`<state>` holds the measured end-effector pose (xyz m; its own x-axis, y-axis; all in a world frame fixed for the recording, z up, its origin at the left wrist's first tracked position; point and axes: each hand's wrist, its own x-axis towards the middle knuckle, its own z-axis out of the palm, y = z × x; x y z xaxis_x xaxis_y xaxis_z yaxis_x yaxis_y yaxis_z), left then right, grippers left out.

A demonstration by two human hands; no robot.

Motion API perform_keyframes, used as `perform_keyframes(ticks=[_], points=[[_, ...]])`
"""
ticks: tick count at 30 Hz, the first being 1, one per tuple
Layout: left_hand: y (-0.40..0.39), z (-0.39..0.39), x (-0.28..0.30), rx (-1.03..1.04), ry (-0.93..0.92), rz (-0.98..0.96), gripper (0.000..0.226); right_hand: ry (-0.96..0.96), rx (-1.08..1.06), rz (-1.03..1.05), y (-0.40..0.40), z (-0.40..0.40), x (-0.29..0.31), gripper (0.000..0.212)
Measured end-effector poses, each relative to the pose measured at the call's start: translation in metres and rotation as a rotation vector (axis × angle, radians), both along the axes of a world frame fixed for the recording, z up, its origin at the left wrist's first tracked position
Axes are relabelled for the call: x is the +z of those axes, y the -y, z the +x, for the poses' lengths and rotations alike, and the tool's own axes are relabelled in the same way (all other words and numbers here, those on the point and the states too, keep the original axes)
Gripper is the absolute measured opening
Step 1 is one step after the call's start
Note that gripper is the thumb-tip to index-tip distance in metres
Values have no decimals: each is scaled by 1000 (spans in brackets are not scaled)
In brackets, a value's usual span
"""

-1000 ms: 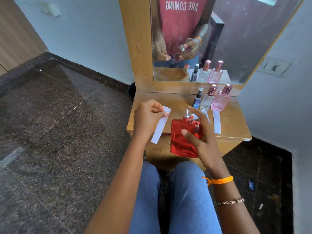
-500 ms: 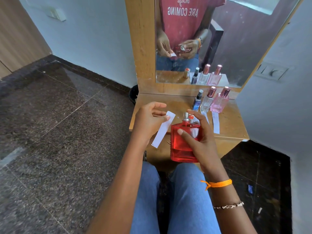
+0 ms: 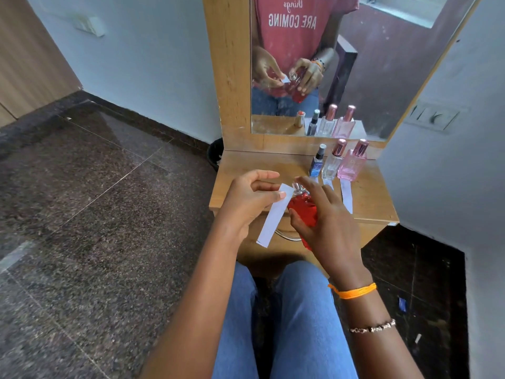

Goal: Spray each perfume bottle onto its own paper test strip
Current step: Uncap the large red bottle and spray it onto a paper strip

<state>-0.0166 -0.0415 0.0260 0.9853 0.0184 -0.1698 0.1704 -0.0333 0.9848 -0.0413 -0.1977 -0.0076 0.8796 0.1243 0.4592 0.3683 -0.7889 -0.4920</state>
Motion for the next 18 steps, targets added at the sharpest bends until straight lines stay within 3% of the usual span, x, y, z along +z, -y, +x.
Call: perform_keyframes(ticks=[5, 18], points=[[4, -2, -2, 25, -1, -19, 34, 36, 6, -133, 6, 3, 5, 64], [5, -2, -6, 68, -4, -14, 37, 40, 30, -245, 6, 4, 12, 56]])
